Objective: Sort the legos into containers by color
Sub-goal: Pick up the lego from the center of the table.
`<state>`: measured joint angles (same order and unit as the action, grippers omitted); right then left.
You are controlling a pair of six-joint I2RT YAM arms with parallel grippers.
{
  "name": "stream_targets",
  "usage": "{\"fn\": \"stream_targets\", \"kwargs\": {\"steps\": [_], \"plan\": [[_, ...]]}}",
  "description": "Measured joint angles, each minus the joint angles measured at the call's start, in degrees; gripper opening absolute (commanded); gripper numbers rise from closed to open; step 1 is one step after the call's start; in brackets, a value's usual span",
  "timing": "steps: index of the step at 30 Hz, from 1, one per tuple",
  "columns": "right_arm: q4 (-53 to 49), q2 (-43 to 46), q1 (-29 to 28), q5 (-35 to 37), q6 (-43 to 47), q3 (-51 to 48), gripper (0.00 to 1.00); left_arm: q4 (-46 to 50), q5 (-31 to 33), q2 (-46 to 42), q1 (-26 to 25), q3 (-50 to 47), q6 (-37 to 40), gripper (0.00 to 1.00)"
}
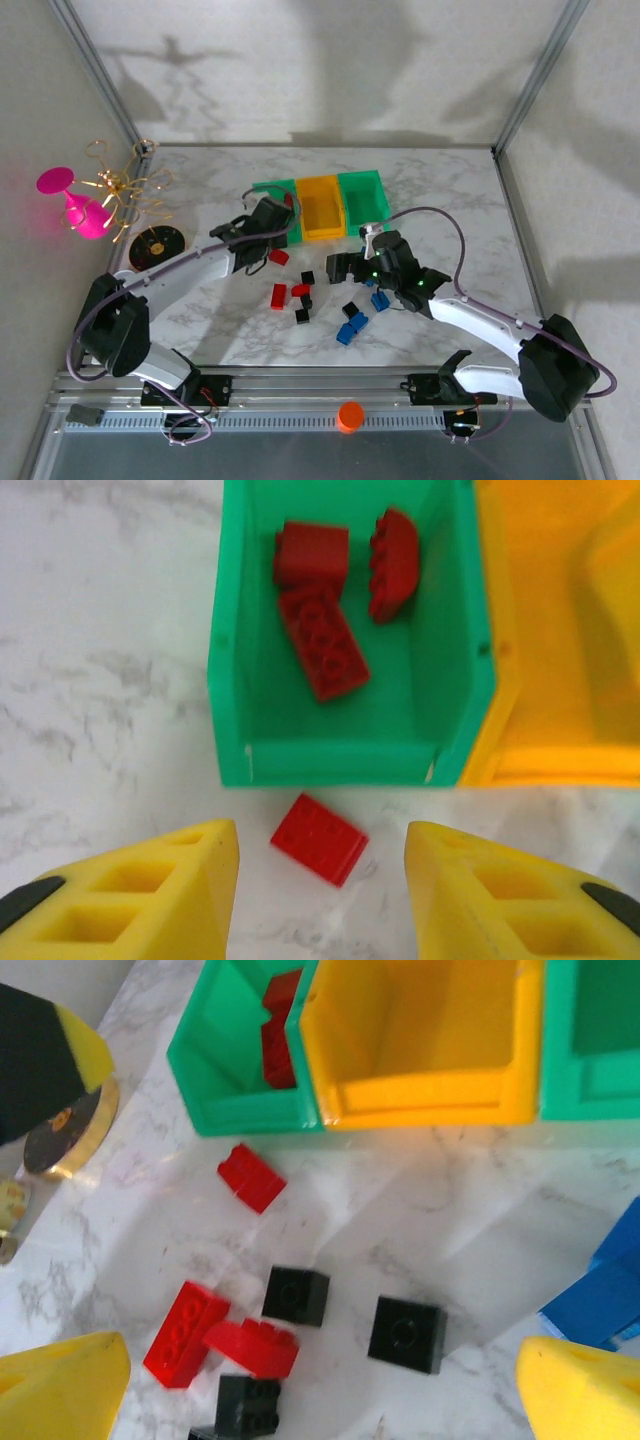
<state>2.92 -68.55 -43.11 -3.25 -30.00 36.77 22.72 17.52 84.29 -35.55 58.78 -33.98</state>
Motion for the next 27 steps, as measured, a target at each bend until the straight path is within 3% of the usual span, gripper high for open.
{"fn": "stream_targets", "kwargs": {"steps": [11,27], "plan": [[0.92,-3.08,-4.39,0.2,-1.27,-1.62,0.99,-4.9,-1.05,-0.68,-1.25,-11.76,-10.45,0.56],[2.03,-3.32,-4.39,3.5,-1.31,-2.62,0.99,-9.88,0.44,14.21,-3.74,-5.57,-20.22,0.68]]}}
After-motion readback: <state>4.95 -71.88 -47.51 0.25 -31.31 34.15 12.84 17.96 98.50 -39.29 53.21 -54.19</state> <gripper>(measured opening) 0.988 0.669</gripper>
